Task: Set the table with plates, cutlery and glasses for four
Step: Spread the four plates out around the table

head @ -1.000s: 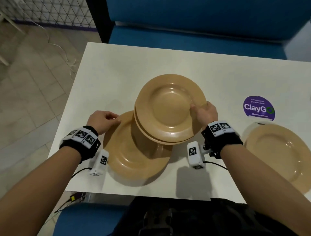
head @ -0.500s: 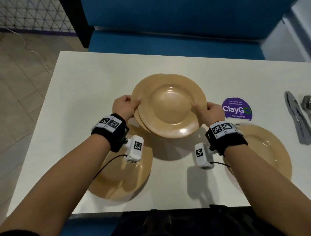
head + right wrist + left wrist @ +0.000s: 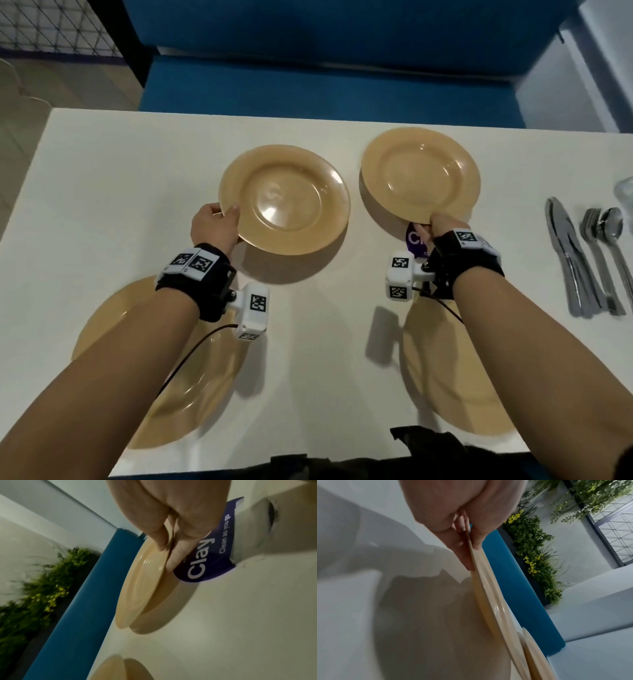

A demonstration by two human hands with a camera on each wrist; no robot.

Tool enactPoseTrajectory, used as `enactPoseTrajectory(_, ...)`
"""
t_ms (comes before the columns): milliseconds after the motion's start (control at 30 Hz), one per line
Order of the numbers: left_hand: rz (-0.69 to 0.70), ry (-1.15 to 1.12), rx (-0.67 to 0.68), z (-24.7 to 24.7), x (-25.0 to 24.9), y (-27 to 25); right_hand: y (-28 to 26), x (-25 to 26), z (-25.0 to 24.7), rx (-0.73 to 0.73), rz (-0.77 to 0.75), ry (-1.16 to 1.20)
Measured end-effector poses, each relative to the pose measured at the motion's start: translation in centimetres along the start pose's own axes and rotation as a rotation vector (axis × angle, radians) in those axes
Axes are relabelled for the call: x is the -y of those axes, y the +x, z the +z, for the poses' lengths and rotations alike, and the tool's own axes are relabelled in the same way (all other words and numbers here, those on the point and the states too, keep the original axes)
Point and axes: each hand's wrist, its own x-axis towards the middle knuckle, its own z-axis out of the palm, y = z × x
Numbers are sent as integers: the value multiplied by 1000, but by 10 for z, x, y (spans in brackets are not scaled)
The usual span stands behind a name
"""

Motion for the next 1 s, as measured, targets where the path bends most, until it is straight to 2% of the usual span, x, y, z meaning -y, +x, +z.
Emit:
enactPoseTrajectory(133,-23,-50,-3,2,0,8,-5,-14,25,28,130,35)
enactPoseTrajectory(233,-40,-78,-6,-2,-2,17,-29,-20,60,179,131,64)
enactPoseTrajectory(300,-46,-89,0,-8,-4,23,-48,-17,87,255,92,79)
enactPoseTrajectory(400,-43,-97,7,-25,-7,35,-65,-11,125,347,-65,-10)
enactPoseTrajectory(533,-18,-83,4,-59,-10,61,-78,-5,175,329,-238,-256)
enactPoseTrajectory(667,20,0,31,-94,-13,92,-86,-3,220,360,-313,-388)
enactPoseTrajectory(867,68,183,-20,-128,-13,126,-96,-9,262,386,-412,-565)
enactPoseTrajectory(1000,94,217,-62,-136,-19,136,-95,-12,276,364,-412,-515)
